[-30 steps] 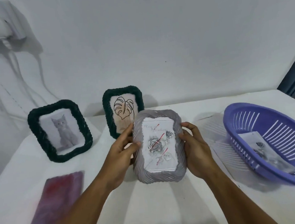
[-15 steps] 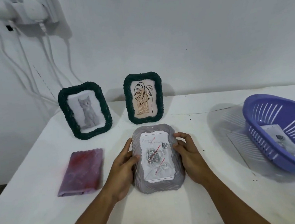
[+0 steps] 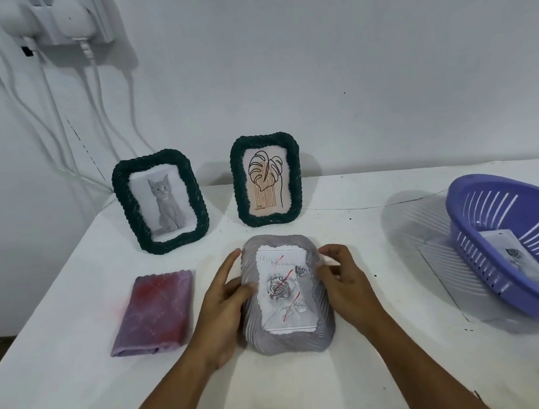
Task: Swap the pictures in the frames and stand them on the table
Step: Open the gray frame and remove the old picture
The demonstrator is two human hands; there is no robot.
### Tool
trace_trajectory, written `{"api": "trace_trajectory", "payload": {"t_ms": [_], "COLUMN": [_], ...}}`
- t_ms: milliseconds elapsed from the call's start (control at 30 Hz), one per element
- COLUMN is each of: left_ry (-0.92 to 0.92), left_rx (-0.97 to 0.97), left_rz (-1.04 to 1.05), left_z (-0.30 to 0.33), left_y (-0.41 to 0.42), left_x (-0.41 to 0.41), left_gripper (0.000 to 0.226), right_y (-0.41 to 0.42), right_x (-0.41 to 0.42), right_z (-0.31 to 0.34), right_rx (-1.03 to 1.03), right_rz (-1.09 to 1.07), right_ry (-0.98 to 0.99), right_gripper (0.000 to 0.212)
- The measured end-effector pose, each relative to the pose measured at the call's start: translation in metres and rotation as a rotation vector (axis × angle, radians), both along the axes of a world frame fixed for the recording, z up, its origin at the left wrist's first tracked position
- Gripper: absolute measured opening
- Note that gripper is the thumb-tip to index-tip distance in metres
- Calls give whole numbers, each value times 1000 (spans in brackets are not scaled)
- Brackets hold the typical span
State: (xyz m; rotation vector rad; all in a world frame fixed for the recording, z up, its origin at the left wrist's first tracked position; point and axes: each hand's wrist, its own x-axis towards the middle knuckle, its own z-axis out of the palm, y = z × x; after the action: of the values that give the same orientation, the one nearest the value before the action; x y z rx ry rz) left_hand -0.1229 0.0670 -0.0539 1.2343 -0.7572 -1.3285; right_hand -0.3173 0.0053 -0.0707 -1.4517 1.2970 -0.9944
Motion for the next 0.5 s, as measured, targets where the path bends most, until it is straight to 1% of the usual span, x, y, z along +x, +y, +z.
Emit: {"api": "trace_trajectory", "payload": {"t_ms": [67,100,133,200,267,400,500], "left_ry": [-145,-232,-299,-353,-343,-221,-210], "left_rx": [-54,-80,-105,-132,-131,-144,-157], "left_rz": [12,2,-15,-76,-168,-222,-241], "left_z": [16,25,34,49,58,52,42], "left_y": [-2,-3,-6,-10,-11,-14,-20], "left_x": [4,5,6,2,-8,-24,-29], "left_gripper": [57,56,54,45,32,32,32], "right_y": [1,3,5,7,6,2,-4], "right_x": [9,14,20,28,31,26,16], "right_z": [16,28,41,68,86,99,106], "right_rx": [-134,-170,-183,-162,-132,-84,-107], "right_rz": [-40,-34,-17,13,36,50,5], "right_ry": [191,230,229,160,128,261,322], "right_gripper": [14,18,21,25,26,28,23]}}
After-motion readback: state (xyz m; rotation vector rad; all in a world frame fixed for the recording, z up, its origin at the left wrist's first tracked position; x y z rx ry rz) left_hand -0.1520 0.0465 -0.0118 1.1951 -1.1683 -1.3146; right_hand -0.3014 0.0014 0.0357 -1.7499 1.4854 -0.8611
